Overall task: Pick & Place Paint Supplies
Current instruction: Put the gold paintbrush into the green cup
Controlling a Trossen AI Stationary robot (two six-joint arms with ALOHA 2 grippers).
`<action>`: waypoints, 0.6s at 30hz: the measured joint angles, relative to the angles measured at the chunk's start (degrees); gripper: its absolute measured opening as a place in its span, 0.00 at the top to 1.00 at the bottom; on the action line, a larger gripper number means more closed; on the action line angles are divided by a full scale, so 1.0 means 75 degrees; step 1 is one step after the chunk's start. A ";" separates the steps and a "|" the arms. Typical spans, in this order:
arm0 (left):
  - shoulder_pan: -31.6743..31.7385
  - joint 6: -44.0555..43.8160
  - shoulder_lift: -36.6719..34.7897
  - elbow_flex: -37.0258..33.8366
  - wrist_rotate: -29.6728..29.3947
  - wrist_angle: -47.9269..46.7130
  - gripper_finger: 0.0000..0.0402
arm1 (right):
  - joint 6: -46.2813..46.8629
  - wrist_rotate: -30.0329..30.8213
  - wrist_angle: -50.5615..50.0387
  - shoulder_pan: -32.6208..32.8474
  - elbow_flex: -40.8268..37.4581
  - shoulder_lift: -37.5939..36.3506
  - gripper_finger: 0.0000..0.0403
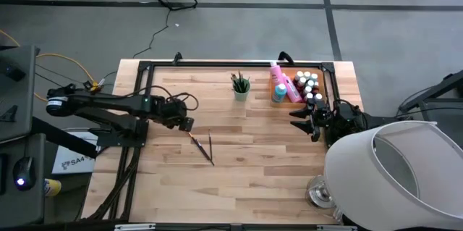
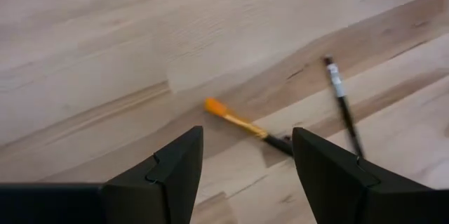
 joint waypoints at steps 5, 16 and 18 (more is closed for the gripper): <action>0.0001 -0.0366 -0.0069 -0.0519 0.0113 0.0343 0.47 | 0.0000 0.0001 0.0002 -0.0002 -0.0001 0.0000 0.49; 0.0001 -0.2982 -0.0060 -0.1223 0.0190 0.1194 0.47 | 0.0000 0.0001 0.0003 -0.0002 0.0000 0.0000 0.49; 0.0001 -0.3567 -0.0060 -0.1225 0.0068 0.1263 0.47 | 0.0000 0.0000 0.0003 0.0000 0.0000 0.0000 0.49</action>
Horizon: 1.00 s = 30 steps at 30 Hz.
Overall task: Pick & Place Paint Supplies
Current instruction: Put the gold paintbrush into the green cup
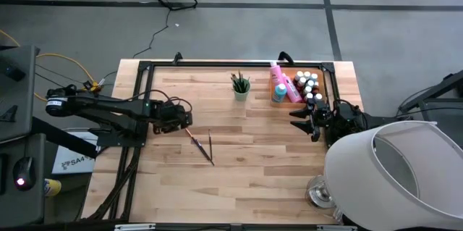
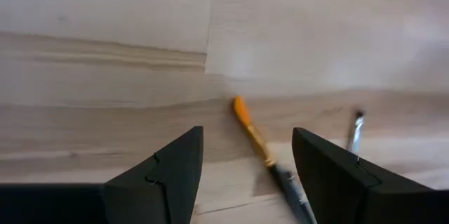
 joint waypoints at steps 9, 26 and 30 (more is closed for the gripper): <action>-0.0042 -0.1723 0.0674 0.0000 -0.0310 0.0813 0.47 | 0.0000 0.0002 0.0000 -0.0003 0.0000 0.0000 0.49; -0.0388 -0.3519 0.1955 0.0332 -0.0336 0.0802 0.54 | 0.0000 0.0001 -0.0002 -0.0002 -0.0001 0.0000 0.49; -0.0388 -0.3588 0.1963 0.0395 -0.0307 0.0626 0.68 | 0.0000 0.0003 0.0000 -0.0002 -0.0001 0.0000 0.49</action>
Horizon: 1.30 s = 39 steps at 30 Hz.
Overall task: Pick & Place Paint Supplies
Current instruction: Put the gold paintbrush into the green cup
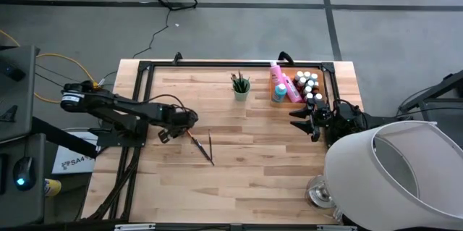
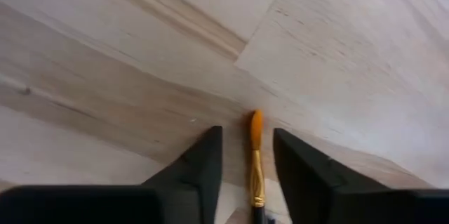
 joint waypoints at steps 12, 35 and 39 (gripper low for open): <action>-0.0122 -0.0028 0.0013 0.0022 0.0094 -0.0046 0.96 | 0.0000 -0.0002 0.0000 -0.0001 0.0001 0.0000 0.49; -0.0303 0.2793 -0.0696 0.1048 0.0397 -0.0466 1.00 | 0.0000 -0.0003 0.0000 0.0001 0.0003 0.0000 0.49; -0.0303 0.3667 -0.1292 0.1396 0.0123 -0.0609 1.00 | 0.0000 -0.0003 0.0000 -0.0001 0.0003 0.0000 0.49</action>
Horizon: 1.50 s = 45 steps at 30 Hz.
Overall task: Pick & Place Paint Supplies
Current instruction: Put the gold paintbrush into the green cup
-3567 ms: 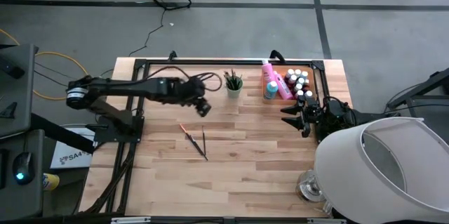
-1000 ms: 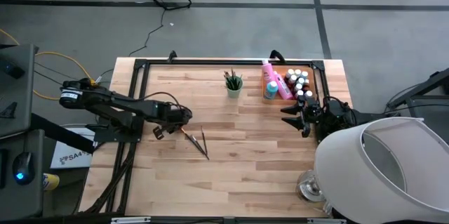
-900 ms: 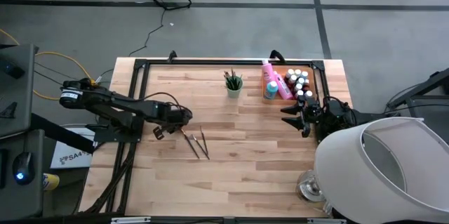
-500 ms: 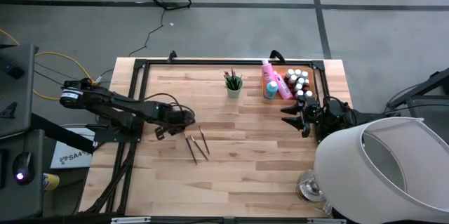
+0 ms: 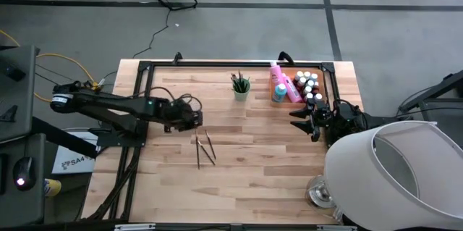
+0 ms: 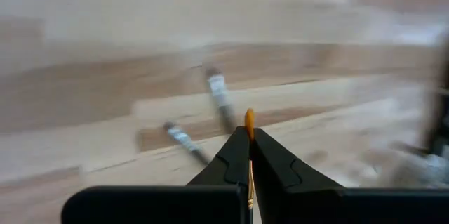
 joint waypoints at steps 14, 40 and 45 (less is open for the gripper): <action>0.0183 0.6424 -0.1311 0.0785 -0.2487 0.1941 1.00 | 0.0000 0.0000 0.0000 0.0002 0.0000 0.0000 0.49; 0.2715 1.2071 0.1063 0.0777 0.1513 0.8412 1.00 | 0.0000 0.0000 -0.0003 0.0001 -0.0003 0.0000 0.49; 0.2841 1.2323 0.1944 0.1265 0.1458 0.8734 1.00 | 0.0000 0.0000 -0.0003 0.0003 0.0000 0.0000 0.49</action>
